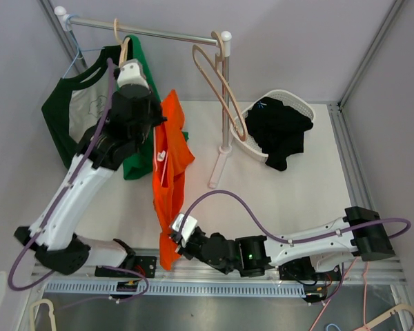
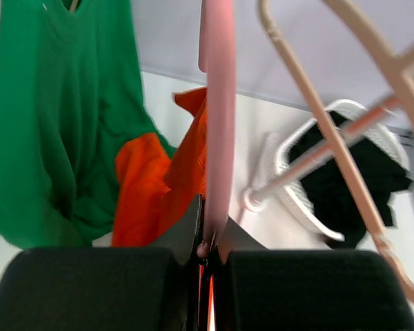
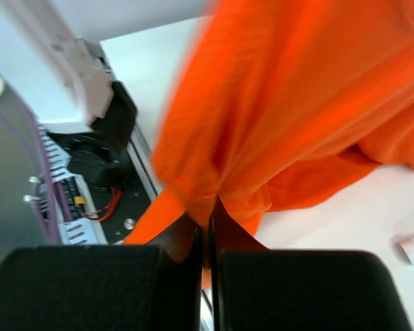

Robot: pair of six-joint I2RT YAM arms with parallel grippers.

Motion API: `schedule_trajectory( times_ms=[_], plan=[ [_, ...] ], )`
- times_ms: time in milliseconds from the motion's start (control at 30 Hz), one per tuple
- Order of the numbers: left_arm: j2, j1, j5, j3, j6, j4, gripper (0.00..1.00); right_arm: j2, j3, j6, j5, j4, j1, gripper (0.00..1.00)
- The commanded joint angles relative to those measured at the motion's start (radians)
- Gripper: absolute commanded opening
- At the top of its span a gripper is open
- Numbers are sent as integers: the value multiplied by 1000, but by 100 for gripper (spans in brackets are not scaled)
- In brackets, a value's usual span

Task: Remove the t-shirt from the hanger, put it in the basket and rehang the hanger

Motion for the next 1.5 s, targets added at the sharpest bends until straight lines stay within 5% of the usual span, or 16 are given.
schedule_trajectory(
  times_ms=[0,200,400,733,933,1100,1467],
  plan=[
    [-209,-37,24,-85,-48,68,1,-41,-20,-4,8,47,-44,0],
    [-176,-34,-126,-89,20,74,1,0,126,-85,-138,-5,14,0],
    [-168,-34,-114,-252,-20,205,0,78,287,-164,-103,-54,88,0],
    [-48,-35,-88,-224,-62,222,1,152,413,-162,-184,-143,97,0],
    [0,-37,-60,-63,-42,155,1,210,231,56,-320,-26,22,0],
    [-37,-38,15,-6,-37,84,1,186,120,156,-278,-34,-33,0],
    [-320,-63,191,-160,-10,-71,1,-70,-66,179,-91,-69,-234,0]
  ],
)
